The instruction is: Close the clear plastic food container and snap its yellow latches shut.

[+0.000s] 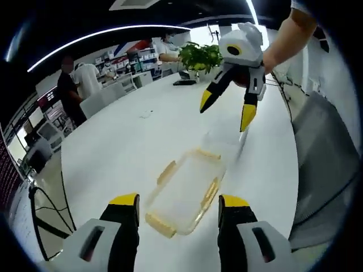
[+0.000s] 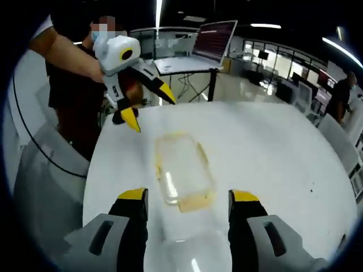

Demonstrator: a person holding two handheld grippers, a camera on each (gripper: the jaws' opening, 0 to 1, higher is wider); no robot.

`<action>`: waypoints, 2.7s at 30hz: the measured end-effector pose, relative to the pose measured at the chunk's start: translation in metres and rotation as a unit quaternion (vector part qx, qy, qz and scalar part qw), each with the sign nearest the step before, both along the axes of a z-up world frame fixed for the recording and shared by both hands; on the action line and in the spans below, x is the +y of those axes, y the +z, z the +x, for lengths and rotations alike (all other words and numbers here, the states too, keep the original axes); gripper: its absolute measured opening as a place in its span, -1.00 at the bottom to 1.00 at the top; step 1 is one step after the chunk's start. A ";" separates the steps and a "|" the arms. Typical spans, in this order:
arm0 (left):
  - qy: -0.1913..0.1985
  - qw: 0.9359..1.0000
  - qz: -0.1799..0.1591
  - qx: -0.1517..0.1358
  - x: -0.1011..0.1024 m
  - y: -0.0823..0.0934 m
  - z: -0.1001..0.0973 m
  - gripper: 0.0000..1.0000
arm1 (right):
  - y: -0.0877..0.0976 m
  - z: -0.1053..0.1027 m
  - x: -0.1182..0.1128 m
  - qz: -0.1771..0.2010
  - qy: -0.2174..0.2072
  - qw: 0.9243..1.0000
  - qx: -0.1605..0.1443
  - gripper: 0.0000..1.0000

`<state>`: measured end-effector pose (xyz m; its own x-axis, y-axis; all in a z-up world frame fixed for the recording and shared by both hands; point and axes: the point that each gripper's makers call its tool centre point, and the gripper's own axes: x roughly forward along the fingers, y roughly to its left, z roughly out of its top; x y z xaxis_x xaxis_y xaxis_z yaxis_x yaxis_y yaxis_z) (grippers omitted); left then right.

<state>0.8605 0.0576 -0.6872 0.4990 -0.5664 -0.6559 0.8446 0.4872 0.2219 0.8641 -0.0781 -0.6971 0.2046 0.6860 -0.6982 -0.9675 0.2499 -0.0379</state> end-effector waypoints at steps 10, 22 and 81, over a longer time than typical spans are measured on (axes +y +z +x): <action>-0.134 0.988 0.065 0.025 -0.006 -0.017 0.003 0.04 | -0.024 0.005 0.001 -0.055 0.067 0.996 -0.005 0.06; -0.200 0.969 0.131 0.071 0.023 -0.052 0.021 0.07 | -0.049 0.012 0.011 -0.078 0.090 0.993 0.027 0.07; -0.232 0.955 0.127 0.135 0.034 -0.095 0.032 -0.31 | -0.090 0.021 0.010 -0.165 0.125 0.978 0.034 -0.25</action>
